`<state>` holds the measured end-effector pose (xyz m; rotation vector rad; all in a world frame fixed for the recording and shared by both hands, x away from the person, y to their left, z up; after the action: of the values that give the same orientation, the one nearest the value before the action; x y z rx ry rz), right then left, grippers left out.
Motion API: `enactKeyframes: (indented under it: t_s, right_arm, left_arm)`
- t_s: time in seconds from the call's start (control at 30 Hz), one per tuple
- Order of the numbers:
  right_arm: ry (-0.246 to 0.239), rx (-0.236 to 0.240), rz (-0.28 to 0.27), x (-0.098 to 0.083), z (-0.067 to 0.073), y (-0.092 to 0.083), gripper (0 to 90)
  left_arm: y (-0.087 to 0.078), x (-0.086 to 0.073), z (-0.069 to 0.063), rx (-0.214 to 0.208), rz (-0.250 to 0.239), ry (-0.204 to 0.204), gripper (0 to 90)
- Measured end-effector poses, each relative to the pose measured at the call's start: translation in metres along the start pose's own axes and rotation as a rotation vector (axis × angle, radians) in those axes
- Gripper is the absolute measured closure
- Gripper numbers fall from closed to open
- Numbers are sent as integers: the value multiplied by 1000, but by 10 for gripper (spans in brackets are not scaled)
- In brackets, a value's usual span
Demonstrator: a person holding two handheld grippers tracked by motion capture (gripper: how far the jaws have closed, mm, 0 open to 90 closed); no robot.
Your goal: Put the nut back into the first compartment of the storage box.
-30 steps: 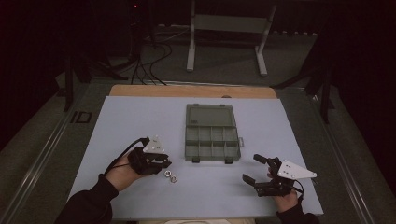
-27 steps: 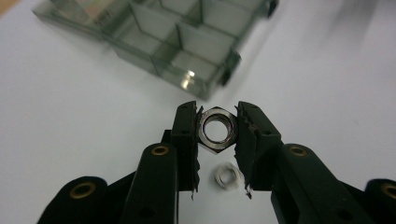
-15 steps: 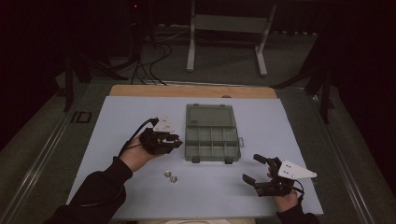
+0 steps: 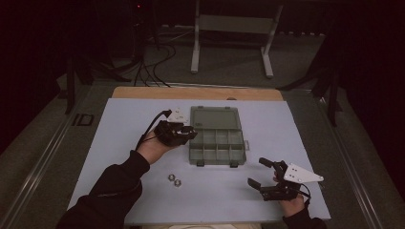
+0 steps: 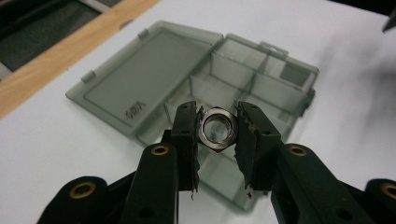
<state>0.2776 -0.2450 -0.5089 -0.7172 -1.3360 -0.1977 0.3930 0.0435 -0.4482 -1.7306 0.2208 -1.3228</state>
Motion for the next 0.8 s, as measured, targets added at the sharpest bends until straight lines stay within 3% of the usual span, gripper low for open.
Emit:
enactKeyframes:
  t_s: [0.1,0.27,0.37,0.43,0.8]
  right_arm:
    - [1,3,-2,0,0,0,134]
    - [1,4,-1,0,0,0,134]
    - [1,5,-2,0,0,0,134]
    - [2,6,-3,0,0,-1,134]
    - [3,10,-3,0,1,-1,134]
  left_arm:
    - [4,8,4,1,-50,-22,707]
    - [13,11,9,3,-64,-50,706]
    - [26,11,16,22,-32,-74,707]
    - [32,10,19,7,-21,-90,707]
    - [61,-3,31,9,55,-138,706]
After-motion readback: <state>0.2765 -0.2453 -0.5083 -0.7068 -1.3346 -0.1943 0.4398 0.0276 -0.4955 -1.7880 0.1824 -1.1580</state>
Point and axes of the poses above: each handheld gripper's, and its own axes: y roughly forward along the jaws, x roughly out of its top, z roughly to its left, the point moved 6 cm from there along y, roughly forward along the jaws, and after that the axes turned 8 degrees about z, right-handed, at the moved point
